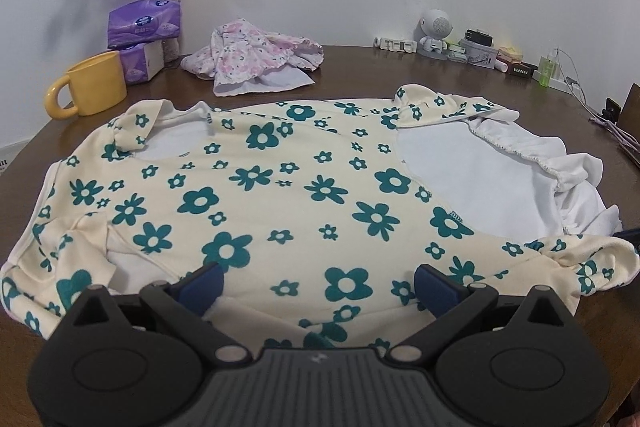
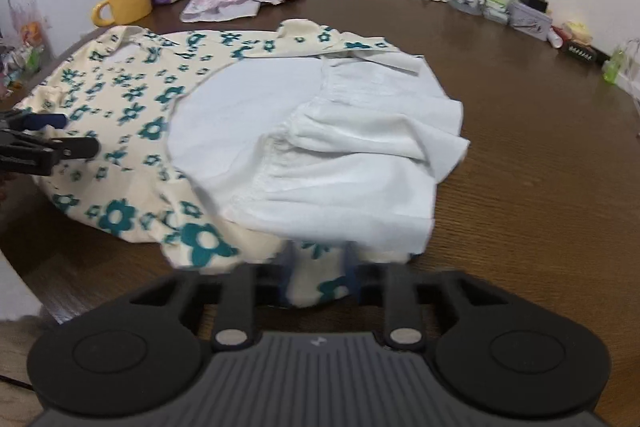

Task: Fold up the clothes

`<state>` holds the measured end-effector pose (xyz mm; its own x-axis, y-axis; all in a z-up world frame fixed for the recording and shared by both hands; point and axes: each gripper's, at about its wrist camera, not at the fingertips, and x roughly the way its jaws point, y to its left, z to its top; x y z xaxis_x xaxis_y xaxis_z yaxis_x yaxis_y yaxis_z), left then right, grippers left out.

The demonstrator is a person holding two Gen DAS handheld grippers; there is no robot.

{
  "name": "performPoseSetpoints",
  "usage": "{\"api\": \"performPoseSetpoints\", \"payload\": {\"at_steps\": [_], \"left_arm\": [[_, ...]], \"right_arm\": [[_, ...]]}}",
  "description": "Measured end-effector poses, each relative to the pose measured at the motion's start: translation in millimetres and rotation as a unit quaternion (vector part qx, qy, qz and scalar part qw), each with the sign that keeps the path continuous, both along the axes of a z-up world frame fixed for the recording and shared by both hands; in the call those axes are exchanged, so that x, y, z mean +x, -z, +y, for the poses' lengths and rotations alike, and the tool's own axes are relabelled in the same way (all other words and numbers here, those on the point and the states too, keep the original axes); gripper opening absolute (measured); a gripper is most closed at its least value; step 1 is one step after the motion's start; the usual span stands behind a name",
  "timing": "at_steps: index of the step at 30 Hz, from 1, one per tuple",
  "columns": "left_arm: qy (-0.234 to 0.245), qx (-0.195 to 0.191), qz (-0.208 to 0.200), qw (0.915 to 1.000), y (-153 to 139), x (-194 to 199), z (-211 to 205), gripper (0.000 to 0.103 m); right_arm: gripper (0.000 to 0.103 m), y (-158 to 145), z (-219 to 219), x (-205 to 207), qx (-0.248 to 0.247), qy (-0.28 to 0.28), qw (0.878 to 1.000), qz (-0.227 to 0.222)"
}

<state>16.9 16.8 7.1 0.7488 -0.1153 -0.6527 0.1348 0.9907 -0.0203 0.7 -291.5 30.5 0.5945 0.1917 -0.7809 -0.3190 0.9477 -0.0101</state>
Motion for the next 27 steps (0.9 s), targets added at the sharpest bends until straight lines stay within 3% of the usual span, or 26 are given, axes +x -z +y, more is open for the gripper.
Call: {"api": "performPoseSetpoints", "payload": {"at_steps": [5, 7, 14, 21, 24, 27], "left_arm": [[0.001, 0.002, -0.004, 1.0000, 1, -2, 0, 0.102], [0.001, 0.001, -0.004, 1.0000, 1, -1, 0, 0.102], [-0.004, 0.002, -0.009, 1.0000, 2, -1, 0, 0.102], [-0.011, 0.004, -0.011, 0.9999, 2, -3, 1, 0.102], [-0.015, 0.001, -0.012, 0.9998, 2, -3, 6, 0.102], [-0.017, -0.002, -0.013, 0.9998, 2, -4, 8, 0.102]], "right_arm": [[0.000, -16, -9, -2, 0.028, 0.020, 0.999, -0.017], [0.000, -29, -16, -3, 0.040, 0.032, 0.998, -0.046], [0.000, -43, -21, 23, 0.024, 0.063, 0.992, -0.105], [0.000, 1, -1, 58, -0.009, 0.057, 0.995, -0.080], [0.000, 8, -1, 53, -0.015, 0.052, 0.997, -0.062], [0.002, 0, -11, 42, 0.014, 0.061, 0.997, -0.055]]}}
